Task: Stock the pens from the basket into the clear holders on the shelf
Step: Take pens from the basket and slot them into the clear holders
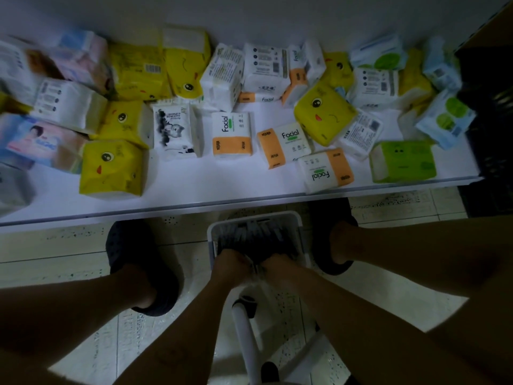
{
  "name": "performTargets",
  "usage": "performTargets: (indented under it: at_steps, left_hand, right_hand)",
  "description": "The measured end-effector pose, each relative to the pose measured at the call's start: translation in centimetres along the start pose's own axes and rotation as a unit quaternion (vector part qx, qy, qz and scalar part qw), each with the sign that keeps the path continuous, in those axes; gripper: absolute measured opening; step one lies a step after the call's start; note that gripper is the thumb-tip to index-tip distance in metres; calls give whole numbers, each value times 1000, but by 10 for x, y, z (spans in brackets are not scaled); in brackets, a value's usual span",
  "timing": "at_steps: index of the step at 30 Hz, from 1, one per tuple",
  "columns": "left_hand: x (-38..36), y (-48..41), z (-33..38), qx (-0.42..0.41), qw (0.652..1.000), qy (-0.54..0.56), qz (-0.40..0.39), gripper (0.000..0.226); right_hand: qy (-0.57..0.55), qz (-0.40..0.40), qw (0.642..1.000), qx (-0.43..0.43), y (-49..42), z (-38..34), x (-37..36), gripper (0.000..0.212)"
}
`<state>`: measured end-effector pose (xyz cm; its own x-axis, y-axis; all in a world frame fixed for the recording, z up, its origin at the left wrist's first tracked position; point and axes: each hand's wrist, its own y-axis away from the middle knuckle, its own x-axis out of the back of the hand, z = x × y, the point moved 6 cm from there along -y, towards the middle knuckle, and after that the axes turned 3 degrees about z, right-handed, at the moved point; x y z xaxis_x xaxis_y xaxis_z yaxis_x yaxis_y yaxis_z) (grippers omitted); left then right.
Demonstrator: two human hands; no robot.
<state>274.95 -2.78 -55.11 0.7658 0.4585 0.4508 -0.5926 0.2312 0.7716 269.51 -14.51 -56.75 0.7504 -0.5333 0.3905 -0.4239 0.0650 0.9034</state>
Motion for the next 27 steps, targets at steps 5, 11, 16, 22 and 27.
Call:
performTargets:
  at_steps: [5,11,16,22,27]
  left_hand:
    - [12,7,6,-4,998,70,7,37]
    - [17,29,7,3,985,171,-4,60]
    - [22,40,-6,63,980,183,-37,43]
    - [31,42,-15,76,979,187,12,30]
    - [36,39,-11,50,988,133,60,27]
  right_hand:
    - [12,25,999,-22,-3,-2,2,49]
    - [23,25,999,12,-1,-2,2,42]
    - [47,-3,999,15,-3,-9,-3,52]
    - [80,41,996,24,2,-14,6,48]
    - [83,22,996,-5,1,-17,5,58]
